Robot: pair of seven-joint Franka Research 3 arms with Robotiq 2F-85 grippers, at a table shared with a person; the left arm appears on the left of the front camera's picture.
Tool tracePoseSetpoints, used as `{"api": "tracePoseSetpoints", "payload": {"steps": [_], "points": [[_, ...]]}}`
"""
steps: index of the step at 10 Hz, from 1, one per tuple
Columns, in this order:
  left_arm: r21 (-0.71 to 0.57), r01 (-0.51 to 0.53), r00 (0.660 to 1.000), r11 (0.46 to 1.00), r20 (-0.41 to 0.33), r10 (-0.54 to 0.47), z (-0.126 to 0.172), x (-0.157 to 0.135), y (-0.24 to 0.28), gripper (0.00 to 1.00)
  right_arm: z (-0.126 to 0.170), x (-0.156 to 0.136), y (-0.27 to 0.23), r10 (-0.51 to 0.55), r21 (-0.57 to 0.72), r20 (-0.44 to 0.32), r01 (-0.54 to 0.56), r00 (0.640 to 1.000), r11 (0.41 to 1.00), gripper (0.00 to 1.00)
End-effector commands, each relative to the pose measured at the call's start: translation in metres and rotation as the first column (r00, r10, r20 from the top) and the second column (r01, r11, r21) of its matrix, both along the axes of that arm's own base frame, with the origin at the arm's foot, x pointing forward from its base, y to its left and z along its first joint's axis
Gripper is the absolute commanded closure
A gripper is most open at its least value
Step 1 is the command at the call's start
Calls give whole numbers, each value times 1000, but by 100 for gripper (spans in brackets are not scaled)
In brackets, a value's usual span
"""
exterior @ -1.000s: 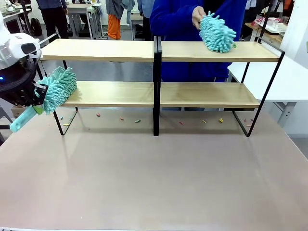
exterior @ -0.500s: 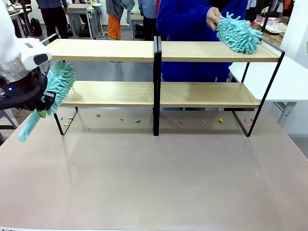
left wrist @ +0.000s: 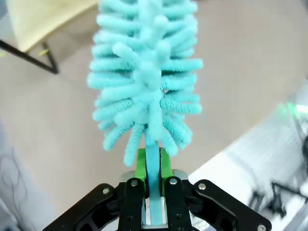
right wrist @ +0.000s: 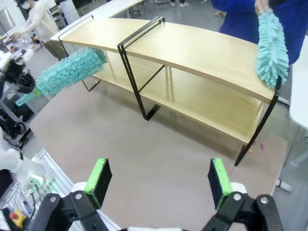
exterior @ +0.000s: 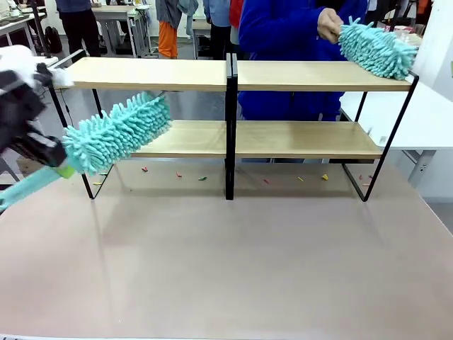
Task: Clean the shelves.
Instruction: Clean a randomly selected level of the Shelf with the Duster.
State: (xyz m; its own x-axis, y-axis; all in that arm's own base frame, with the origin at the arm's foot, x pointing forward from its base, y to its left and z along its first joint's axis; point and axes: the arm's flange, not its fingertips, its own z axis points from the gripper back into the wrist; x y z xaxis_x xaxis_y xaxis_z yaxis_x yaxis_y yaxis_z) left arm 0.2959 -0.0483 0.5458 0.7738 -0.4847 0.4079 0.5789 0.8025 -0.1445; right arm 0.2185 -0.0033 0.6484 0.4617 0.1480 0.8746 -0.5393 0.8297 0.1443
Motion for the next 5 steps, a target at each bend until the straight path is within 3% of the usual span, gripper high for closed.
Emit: {"api": "tracePoseSetpoints", "payload": {"steps": [1,2,3,4,5], "points": [[-124,291,951,949,-75,-301,9,-56,68,87,0,0,0,0,0,-2,0,1000,1000,0],[-159,372,919,915,-74,-386,13,-72,90,87,0,0,0,0,0,-2,0,1000,1000,0],[-214,495,850,842,-83,-520,17,-91,116,87,0,0,0,0,0,-2,0,1000,1000,0],[-280,576,795,768,-27,-606,23,-107,141,87,0,0,0,0,0,-2,0,1000,1000,0],[-351,594,790,724,86,-607,33,-118,170,87,0,0,0,0,0,-2,0,1000,1000,0]]}}
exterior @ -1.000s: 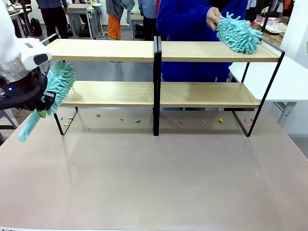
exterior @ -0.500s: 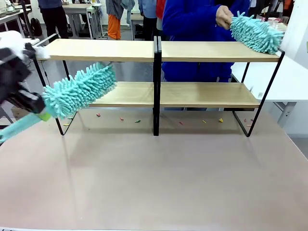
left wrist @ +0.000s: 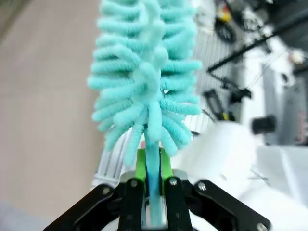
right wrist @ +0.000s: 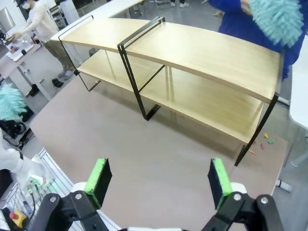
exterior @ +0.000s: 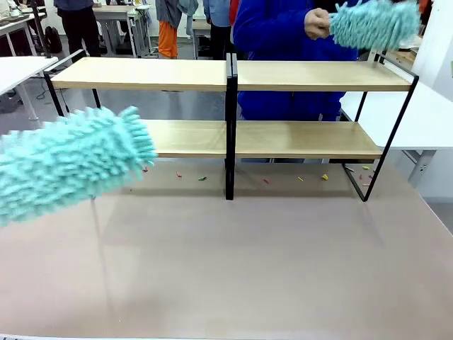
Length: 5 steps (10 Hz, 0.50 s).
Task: Clean the shelves.
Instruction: Clean a randomly selected level of the Shelf with the Duster.
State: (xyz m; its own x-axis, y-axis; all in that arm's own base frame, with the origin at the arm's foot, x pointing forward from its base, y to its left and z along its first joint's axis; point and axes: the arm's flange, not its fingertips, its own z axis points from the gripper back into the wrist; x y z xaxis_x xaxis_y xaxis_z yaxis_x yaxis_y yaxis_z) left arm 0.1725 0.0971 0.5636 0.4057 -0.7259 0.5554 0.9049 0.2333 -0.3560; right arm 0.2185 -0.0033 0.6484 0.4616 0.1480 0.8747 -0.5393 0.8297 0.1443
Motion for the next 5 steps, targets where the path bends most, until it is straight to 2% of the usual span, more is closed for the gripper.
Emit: {"api": "tracePoseSetpoints", "payload": {"steps": [1,2,3,4,5], "points": [[-217,-59,997,975,42,69,28,2,58,87,0,0,0,0,0,-2,0,1000,1000,0],[-305,-132,987,943,51,155,38,6,85,87,0,0,0,0,0,-2,0,1000,1000,0],[-373,-232,962,898,50,269,47,13,109,87,0,0,0,0,0,-2,0,1000,1000,0],[-430,-254,954,866,37,298,55,21,128,87,0,0,0,0,0,-2,0,1000,1000,0],[-477,-275,951,835,-9,308,53,29,134,87,0,0,0,0,0,-2,0,1000,1000,0]]}}
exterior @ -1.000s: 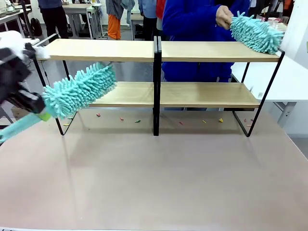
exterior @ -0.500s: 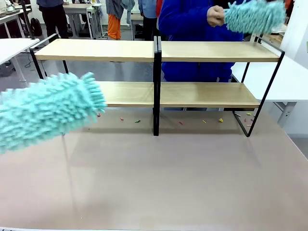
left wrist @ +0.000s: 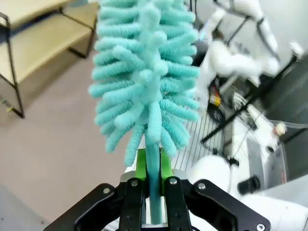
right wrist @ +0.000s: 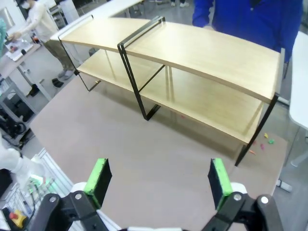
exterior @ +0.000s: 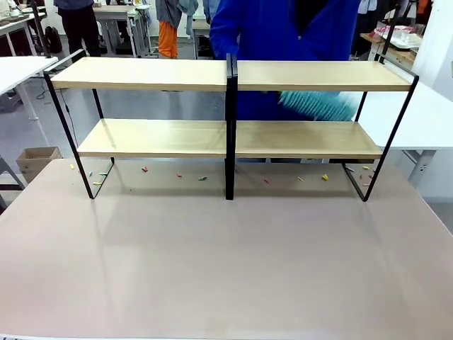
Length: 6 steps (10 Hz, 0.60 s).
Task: Clean the shelves.
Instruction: Clean a randomly selected level of the Shelf with the Duster, then clean another randomly selected level of the Shelf with the Duster.
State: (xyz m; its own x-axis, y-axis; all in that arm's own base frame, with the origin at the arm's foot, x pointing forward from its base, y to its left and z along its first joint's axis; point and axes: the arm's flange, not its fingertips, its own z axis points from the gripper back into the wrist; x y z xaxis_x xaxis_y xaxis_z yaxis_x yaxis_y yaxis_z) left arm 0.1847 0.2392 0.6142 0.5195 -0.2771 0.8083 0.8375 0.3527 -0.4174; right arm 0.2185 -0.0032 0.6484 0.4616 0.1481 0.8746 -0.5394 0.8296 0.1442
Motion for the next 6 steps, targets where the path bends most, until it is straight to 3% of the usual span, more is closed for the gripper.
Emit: {"api": "tracePoseSetpoints", "payload": {"steps": [1,6], "points": [[72,49,999,996,8,-49,-6,-14,-13,87,0,0,0,0,0,-2,0,1000,1000,0],[72,49,999,996,8,-49,-6,-14,-13,87,0,0,0,0,0,-2,0,1000,1000,0]]}}
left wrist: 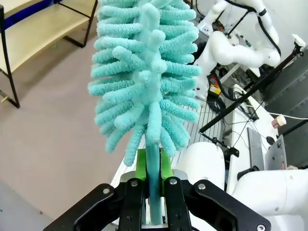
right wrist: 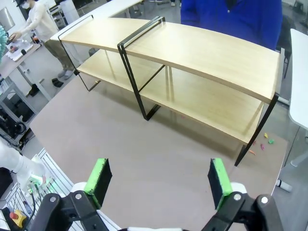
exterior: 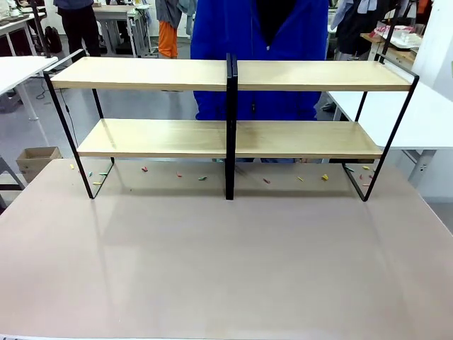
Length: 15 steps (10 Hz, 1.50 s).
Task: Clean the shelves.
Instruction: Clean another randomly selected level of the Shelf with the Duster.
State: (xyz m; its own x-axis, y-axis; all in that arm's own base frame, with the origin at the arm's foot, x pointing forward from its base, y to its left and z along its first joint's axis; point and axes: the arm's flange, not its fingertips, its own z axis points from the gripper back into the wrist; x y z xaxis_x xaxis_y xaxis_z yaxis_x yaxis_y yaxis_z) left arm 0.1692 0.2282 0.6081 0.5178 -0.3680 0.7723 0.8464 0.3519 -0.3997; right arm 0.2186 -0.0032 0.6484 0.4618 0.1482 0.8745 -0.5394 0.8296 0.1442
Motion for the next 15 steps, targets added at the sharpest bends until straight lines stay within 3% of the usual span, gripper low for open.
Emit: {"api": "tracePoseSetpoints", "payload": {"steps": [1,4,5,6,7,10,11,12,13,14,15], "points": [[-16,7,1000,1000,24,-7,1,2,-2,87,0,0,0,0,0,-2,0,1000,1000,0],[3,-5,1000,1000,2,5,-2,1,1,87,0,0,0,0,0,-2,0,1000,1000,0],[104,96,995,990,7,-97,-1,13,-39,87,0,0,0,0,0,-2,0,1000,1000,0],[135,241,970,961,-60,-234,-1,31,-81,87,0,0,0,0,0,-2,0,1000,1000,0],[236,316,948,919,-127,-293,-10,52,-133,87,0,0,0,0,0,-2,0,1000,1000,0],[386,379,916,841,-287,-281,-65,70,-278,87,0,0,0,0,0,-2,0,1000,1000,0],[381,461,875,802,-347,-338,-84,62,-315,87,0,0,0,0,0,-2,0,1000,1000,0],[349,470,859,811,-390,-331,-78,56,-315,87,0,0,0,0,0,-2,0,1000,1000,0],[395,424,895,815,-319,-312,-77,66,-294,87,0,0,0,0,0,-2,0,1000,1000,0],[395,424,895,815,-319,-312,-77,66,-294,87,0,0,0,0,0,-2,0,1000,1000,0],[401,471,869,786,-367,-333,-91,58,-326,87,0,0,0,0,0,-2,0,1000,1000,0]]}}
